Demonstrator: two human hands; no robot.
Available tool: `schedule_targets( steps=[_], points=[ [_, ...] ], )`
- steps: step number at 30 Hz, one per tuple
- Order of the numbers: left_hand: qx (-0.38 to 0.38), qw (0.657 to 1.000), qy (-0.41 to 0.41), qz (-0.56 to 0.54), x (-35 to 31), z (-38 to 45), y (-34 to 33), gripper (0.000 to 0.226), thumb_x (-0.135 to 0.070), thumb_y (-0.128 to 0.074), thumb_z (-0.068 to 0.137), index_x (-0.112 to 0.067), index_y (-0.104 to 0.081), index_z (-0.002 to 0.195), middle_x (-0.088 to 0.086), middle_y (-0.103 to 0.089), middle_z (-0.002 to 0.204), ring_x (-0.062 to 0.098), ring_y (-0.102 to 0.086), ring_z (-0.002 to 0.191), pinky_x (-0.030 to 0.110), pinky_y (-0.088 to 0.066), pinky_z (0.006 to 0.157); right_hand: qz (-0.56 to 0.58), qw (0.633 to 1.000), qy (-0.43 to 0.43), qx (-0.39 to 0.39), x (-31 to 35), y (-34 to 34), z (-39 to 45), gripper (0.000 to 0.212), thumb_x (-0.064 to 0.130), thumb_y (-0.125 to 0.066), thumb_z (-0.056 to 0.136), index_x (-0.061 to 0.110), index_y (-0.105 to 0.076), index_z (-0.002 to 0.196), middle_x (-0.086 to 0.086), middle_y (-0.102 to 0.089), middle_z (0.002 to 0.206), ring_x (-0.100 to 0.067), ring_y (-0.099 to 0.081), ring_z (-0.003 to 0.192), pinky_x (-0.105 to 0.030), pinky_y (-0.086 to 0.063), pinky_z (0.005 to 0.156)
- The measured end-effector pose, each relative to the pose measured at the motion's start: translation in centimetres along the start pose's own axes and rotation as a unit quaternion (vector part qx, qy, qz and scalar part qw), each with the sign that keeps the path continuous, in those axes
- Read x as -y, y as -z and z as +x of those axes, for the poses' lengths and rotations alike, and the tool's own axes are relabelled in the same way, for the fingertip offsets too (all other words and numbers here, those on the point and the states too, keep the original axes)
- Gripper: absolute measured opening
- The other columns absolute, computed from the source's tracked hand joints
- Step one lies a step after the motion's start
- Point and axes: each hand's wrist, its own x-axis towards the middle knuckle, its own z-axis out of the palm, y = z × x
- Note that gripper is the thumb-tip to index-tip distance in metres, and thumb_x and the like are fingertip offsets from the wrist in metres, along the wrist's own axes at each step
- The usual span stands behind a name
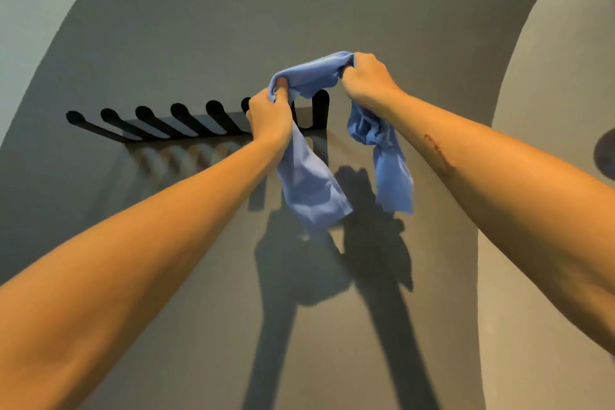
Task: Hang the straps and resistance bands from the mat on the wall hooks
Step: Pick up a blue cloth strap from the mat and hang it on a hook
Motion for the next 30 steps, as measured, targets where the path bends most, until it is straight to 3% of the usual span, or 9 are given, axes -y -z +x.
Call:
schedule_targets(
  steps=[3,7,13,18,20,22,25,28,30],
  points=[
    [-0.052,0.996,-0.021,0.076,0.9,-0.5,-1.3,0.047,-0.043,-0.038,0.101,-0.011,-0.047,0.069,0.001,-0.051,0.067,0.015,-0.046,0.061,0.029,-0.031,0.053,-0.028,0.999,-0.025,-0.001,-1.3,-1.1,0.5,0.036,0.015,-0.038,0.095,-0.001,-0.057,0.122,-0.024,-0.06,0.121,-0.037,-0.059,0.102,-0.033,-0.038,0.072],
    [-0.087,0.973,-0.067,0.204,1.2,-0.7,-1.8,0.045,-0.042,-0.038,0.101,-0.005,-0.064,0.096,0.016,-0.066,0.097,0.036,-0.06,0.089,0.034,-0.036,0.064,-0.077,0.996,-0.039,0.001,-2.4,-2.0,0.5,0.038,0.021,-0.039,0.096,0.002,-0.054,0.126,-0.022,-0.058,0.123,-0.041,-0.058,0.104,-0.041,-0.048,0.08],
    [0.012,0.788,-0.289,0.543,2.4,-0.6,-0.7,0.024,-0.002,-0.04,0.091,0.002,-0.05,0.113,0.02,-0.067,0.1,0.04,-0.065,0.092,0.038,-0.031,0.062,-0.097,0.986,-0.083,0.105,-3.6,-4.8,-0.5,0.033,0.011,-0.042,0.096,0.0,-0.053,0.125,-0.022,-0.053,0.131,-0.039,-0.056,0.11,-0.035,-0.042,0.075],
    [0.045,0.697,-0.313,0.643,1.0,-0.9,0.7,0.021,-0.006,-0.053,0.084,-0.004,-0.06,0.103,0.005,-0.068,0.068,0.027,-0.069,0.06,0.027,-0.028,0.048,0.032,0.989,-0.104,0.103,-4.1,-5.9,-1.2,0.015,0.007,-0.039,0.095,0.006,-0.051,0.103,-0.016,-0.049,0.093,-0.029,-0.048,0.087,-0.03,-0.032,0.052],
    [0.073,0.729,-0.333,0.594,1.7,-1.0,0.1,0.023,-0.013,-0.043,0.094,-0.001,-0.054,0.112,0.014,-0.069,0.088,0.036,-0.068,0.079,0.033,-0.031,0.057,0.052,0.988,-0.105,0.097,-4.0,-6.1,-1.4,0.016,0.009,-0.038,0.095,0.006,-0.052,0.102,-0.015,-0.049,0.097,-0.028,-0.046,0.084,-0.03,-0.033,0.055],
    [0.078,0.807,-0.295,0.505,1.6,-1.7,-0.3,0.036,-0.033,-0.036,0.1,-0.002,-0.054,0.104,0.021,-0.064,0.1,0.041,-0.061,0.092,0.036,-0.03,0.066,0.049,0.992,-0.093,0.076,-4.3,-6.6,-2.1,0.014,0.012,-0.038,0.095,0.005,-0.048,0.101,-0.019,-0.053,0.102,-0.031,-0.05,0.079,-0.031,-0.036,0.061],
    [0.093,0.859,-0.251,0.437,2.2,-3.0,-0.7,0.046,-0.049,-0.032,0.098,-0.008,-0.048,0.083,0.017,-0.056,0.088,0.04,-0.057,0.09,0.036,-0.03,0.068,-0.018,1.0,-0.013,0.003,-6.0,-7.4,-3.8,0.028,0.016,-0.039,0.095,0.009,-0.038,0.122,-0.024,-0.058,0.106,-0.045,-0.056,0.086,-0.04,-0.042,0.065],
    [0.081,0.905,-0.18,0.377,3.0,-3.2,-1.0,0.045,-0.043,-0.024,0.102,-0.009,-0.05,0.09,0.021,-0.06,0.101,0.041,-0.055,0.098,0.036,-0.03,0.072,-0.106,0.982,0.139,-0.066,-8.1,-7.5,-5.2,0.063,0.016,-0.043,0.094,0.02,-0.019,0.152,-0.025,-0.056,0.11,-0.05,-0.056,0.081,-0.048,-0.045,0.065],
    [0.064,0.937,-0.101,0.328,2.8,-2.6,-1.4,0.048,-0.035,-0.019,0.104,-0.005,-0.056,0.103,0.022,-0.058,0.115,0.041,-0.053,0.106,0.037,-0.031,0.076,-0.088,0.976,0.191,-0.062,-8.7,-7.5,-5.3,0.066,0.021,-0.043,0.096,0.027,-0.013,0.155,-0.023,-0.056,0.106,-0.048,-0.055,0.079,-0.051,-0.047,0.065]
  ],
)
